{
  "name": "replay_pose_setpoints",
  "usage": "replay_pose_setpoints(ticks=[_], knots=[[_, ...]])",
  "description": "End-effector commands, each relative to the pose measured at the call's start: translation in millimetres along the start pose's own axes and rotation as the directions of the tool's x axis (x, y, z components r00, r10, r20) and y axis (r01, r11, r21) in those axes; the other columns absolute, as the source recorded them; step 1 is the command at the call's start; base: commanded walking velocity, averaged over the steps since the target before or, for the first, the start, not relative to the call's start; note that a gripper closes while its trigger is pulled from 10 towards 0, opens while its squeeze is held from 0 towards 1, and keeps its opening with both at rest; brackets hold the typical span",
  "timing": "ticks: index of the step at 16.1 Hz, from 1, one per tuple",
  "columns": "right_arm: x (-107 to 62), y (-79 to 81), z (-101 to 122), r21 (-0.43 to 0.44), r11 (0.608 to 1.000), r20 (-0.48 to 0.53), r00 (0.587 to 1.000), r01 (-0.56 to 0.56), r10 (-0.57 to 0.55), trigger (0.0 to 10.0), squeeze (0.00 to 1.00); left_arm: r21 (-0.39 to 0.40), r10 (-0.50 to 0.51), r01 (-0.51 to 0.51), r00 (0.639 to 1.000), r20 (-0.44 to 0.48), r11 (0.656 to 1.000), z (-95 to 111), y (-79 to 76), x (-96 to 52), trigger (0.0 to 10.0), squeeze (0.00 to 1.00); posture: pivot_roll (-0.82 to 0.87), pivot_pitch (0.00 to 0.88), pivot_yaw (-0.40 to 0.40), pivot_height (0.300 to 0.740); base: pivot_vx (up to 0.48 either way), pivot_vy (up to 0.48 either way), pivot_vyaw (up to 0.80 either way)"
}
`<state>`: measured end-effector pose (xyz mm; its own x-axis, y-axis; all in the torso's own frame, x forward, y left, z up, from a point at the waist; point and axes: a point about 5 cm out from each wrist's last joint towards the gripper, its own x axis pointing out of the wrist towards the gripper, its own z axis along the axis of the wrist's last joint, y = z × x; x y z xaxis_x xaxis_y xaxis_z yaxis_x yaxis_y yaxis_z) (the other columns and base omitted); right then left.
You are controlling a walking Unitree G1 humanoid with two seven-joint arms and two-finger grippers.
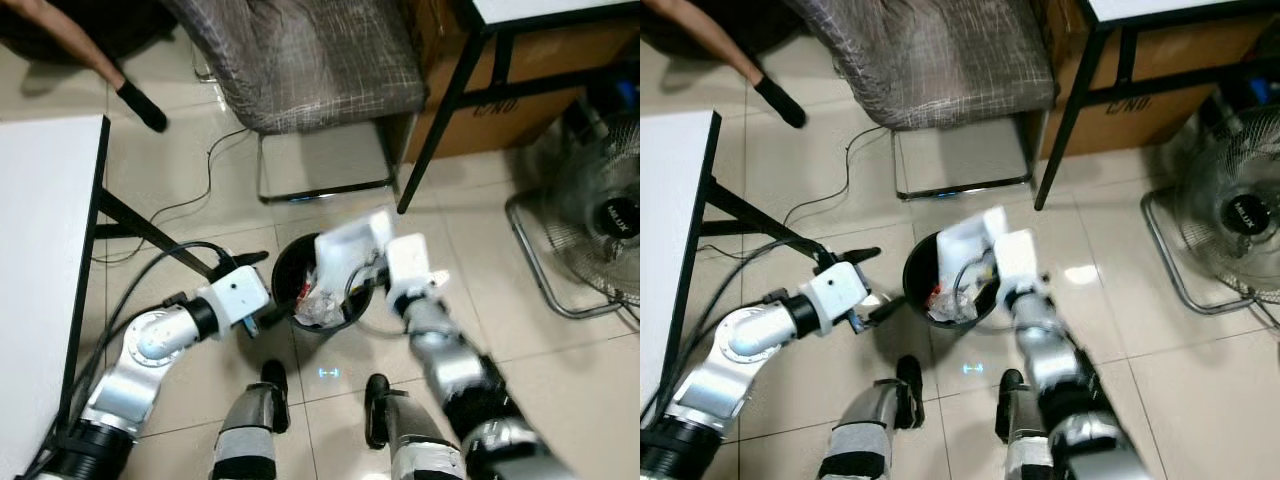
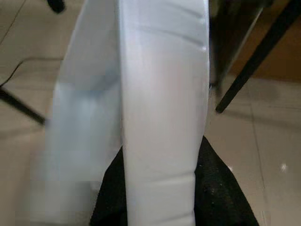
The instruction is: Picking trash to rubbish bin
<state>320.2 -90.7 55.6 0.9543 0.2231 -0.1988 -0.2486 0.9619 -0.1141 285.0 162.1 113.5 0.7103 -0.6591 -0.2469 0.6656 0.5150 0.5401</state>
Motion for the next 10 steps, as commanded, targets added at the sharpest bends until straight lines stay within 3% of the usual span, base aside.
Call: replay_pose_setpoints(ticks=[1, 3, 4, 5, 6, 7, 8, 9, 10], knots=[[-15.6, 39.6, -27, 0.025, 0.994, -0.09, 0.99, -0.103, 0.105, 10.0, 0.0, -0.031, -0.005, 0.004, 1.0, -0.028, 0.999, -8, -10.1, -3.2, 10.0, 0.0, 0.12, 0.435, -0.017, 0.74, 0.0, 0.0, 0.0], [-34.9, 74.2, -42, 0.175, 0.953, -0.125, 0.954, -0.249, 0.272, 10.0, 0.0, -0.062, 0.01, -0.014, 0.998, -0.057, 0.998, -12, -15.2, -8.0, 10.0, 0.0, 0.12, 0.43, -0.042, 0.74, 0.0, 0.0, 0.0], [-45.6, 88.4, -47, 0.238, 0.911, -0.135, 0.918, -0.335, 0.373, 10.0, 0.0, -0.069, 0.015, -0.019, 0.998, -0.056, 0.997, -11, -18.3, -8.6, 10.0, 0.0, 0.11, 0.435, -0.06, 0.74, 0.0, 0.0, 0.0], [-59.6, 107.8, -53, 0.323, 0.836, -0.147, 0.849, -0.444, 0.507, 10.0, 0.0, -0.079, 0.019, -0.024, 0.998, -0.06, 0.997, -12, -20.2, -8.8, 10.0, 0.0, 0.09, 0.438, -0.071, 0.74, 0.0, 0.0, 0.0], [-68.0, 117.6, -58, 0.319, 0.807, -0.158, 0.811, -0.498, 0.563, 10.0, 0.0, -0.084, 0.019, -0.025, 0.998, -0.064, 0.996, -14, -21.1, -8.5, 10.0, 0.0, 0.08, 0.438, -0.079, 0.74, 0.0, 0.0, 0.0], [-69.3, 120.8, -56, 0.297, 0.816, -0.126, 0.827, -0.496, 0.548, 10.0, 0.0, -0.091, 0.021, -0.027, 0.998, -0.067, 0.995, -16, -22.5, -6.8, 10.0, 0.0, 0.07, 0.434, -0.082, 0.74, 0.0, 0.0, 0.0], [-61.1, 113.1, -46, 0.261, 0.859, -0.083, 0.876, -0.441, 0.475, 10.0, 0.64, -0.095, 0.027, -0.034, 0.997, -0.066, 0.995, -15, -22.4, -5.3, 10.0, 0.0, 0.09, 0.432, -0.067, 0.74, 0.0, 0.0, 0.0], [-57.8, 109.5, -42, 0.244, 0.874, -0.067, 0.892, -0.42, 0.447, 10.0, 0.64, -0.097, 0.031, -0.037, 0.997, -0.065, 0.995, -15, -22.5, -4.7, 10.0, 0.0, 0.1, 0.43, -0.066, 0.74, 0.0, 0.0, 0.0], [-43.7, 86.6, -27, 0.212, 0.926, -0.022, 0.946, -0.313, 0.325, 10.0, 0.74, -0.098, 0.048, -0.054, 0.997, -0.069, 0.994, -13, -20.9, -4.7, 10.0, 0.0, 0.12, 0.428, -0.062, 0.74, 0.0, 0.0, 0.0]])
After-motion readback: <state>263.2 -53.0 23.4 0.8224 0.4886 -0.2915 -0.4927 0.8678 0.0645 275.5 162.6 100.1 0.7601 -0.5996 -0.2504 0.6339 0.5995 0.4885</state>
